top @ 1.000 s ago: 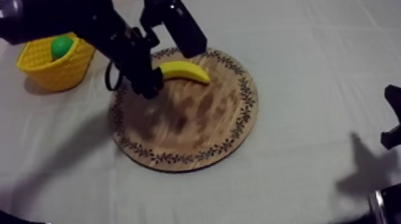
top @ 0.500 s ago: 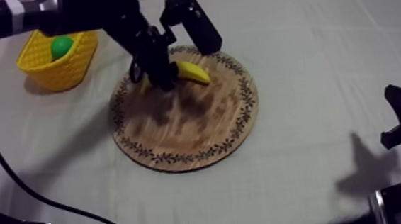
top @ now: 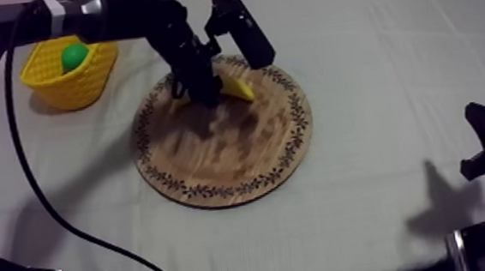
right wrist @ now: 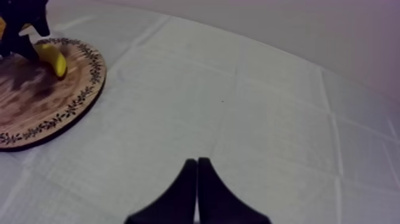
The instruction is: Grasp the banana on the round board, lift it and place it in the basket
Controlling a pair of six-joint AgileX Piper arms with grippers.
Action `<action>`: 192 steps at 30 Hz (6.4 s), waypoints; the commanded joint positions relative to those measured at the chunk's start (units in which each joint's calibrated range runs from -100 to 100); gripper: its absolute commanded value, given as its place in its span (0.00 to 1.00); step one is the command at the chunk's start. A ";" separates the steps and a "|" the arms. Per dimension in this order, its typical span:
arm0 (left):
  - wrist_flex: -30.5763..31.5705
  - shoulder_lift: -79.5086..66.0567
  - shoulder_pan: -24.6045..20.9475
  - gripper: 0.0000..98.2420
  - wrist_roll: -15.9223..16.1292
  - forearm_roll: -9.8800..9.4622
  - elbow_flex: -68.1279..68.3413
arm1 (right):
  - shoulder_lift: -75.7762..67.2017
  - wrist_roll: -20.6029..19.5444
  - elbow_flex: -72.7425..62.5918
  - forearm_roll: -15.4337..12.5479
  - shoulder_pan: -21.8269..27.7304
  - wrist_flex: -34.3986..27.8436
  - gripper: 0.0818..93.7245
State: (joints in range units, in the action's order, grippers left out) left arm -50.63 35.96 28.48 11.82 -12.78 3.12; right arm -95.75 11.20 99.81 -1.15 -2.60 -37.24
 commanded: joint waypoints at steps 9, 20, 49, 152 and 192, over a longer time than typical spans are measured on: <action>1.79 2.76 -0.42 0.62 -0.68 -2.29 -0.39 | 0.00 0.01 -0.03 0.00 0.00 -0.02 0.00; 2.76 4.16 -0.83 0.60 -0.50 -2.60 -1.30 | 0.00 0.01 -0.03 0.00 0.00 -0.02 0.00; 2.40 3.79 -2.14 0.32 0.78 -2.06 -3.48 | 0.00 0.01 -0.03 0.00 0.00 -0.02 0.00; -1.51 -18.69 -25.87 0.44 -12.32 4.09 0.99 | 0.00 0.01 -0.03 0.00 0.00 -0.02 0.00; 22.25 -118.00 -27.36 0.00 -14.44 5.85 86.75 | 0.00 0.02 -0.03 0.00 0.00 -0.02 0.00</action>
State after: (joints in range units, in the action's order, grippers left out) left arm -28.65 -73.93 1.12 -2.20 -6.49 81.90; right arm -95.75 11.20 99.81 -1.15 -2.60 -37.25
